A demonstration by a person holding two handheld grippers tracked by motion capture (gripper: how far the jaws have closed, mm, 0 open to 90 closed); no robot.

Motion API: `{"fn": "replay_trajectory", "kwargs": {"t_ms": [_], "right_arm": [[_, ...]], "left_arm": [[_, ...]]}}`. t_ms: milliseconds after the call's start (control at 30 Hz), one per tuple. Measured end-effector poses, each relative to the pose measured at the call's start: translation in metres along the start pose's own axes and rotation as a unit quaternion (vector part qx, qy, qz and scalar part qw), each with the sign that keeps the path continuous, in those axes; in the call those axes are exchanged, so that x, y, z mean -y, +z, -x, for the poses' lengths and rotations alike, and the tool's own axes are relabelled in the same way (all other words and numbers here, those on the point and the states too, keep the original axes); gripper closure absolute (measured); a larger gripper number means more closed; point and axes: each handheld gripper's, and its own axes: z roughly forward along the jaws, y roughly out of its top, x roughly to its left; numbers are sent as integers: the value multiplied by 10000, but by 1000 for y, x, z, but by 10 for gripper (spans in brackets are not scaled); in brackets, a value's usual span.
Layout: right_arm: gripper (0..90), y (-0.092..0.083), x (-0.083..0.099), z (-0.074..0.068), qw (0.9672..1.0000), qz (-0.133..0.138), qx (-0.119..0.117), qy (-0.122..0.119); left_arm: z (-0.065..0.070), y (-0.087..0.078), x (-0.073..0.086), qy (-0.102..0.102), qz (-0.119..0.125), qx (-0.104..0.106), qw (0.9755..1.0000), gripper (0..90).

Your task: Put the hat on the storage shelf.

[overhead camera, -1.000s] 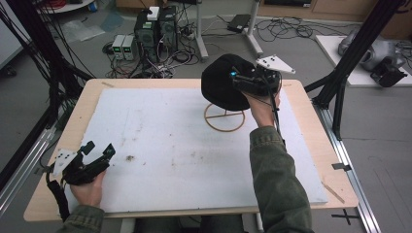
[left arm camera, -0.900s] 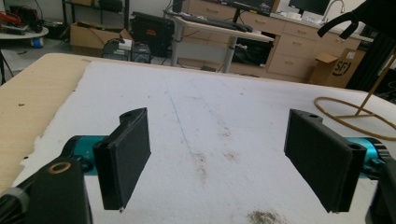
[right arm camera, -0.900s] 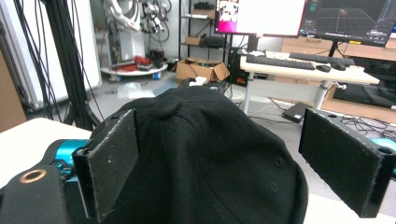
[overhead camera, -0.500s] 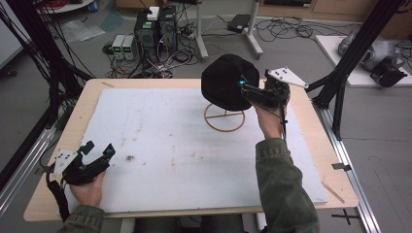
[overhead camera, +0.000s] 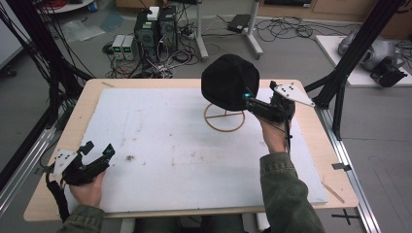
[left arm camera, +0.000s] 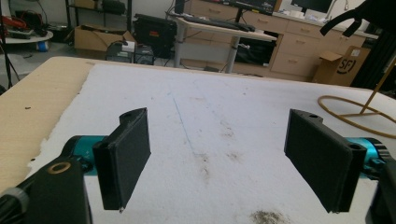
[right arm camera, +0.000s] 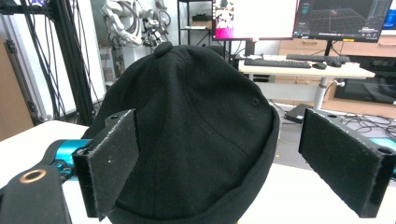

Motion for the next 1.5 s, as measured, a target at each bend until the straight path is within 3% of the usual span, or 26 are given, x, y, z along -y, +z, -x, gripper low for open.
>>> {"fn": "replay_trajectory", "kwargs": {"t_ms": [600,800,833,1000,1267,1500], "right_arm": [[116,-22,36,5,9997,-124,128,-152],[114,-33,49,13,9991,-209,348,-107],[115,-39,57,17,9989,-87,451,-54],[114,-47,76,24,9969,-205,761,11],[115,-59,102,38,9941,-230,1048,156],[115,-66,116,43,9920,-339,1208,134]], "left_arm": [[0,-1,0,-6,-22,9,10000,227],[0,-1,0,-13,-6,-5,10000,226],[-1,0,0,-6,-15,-13,10000,226],[-2,1,0,4,0,-64,10000,225],[-3,0,0,17,16,-103,9999,224],[-3,0,0,-7,1,-77,10000,224]]}}
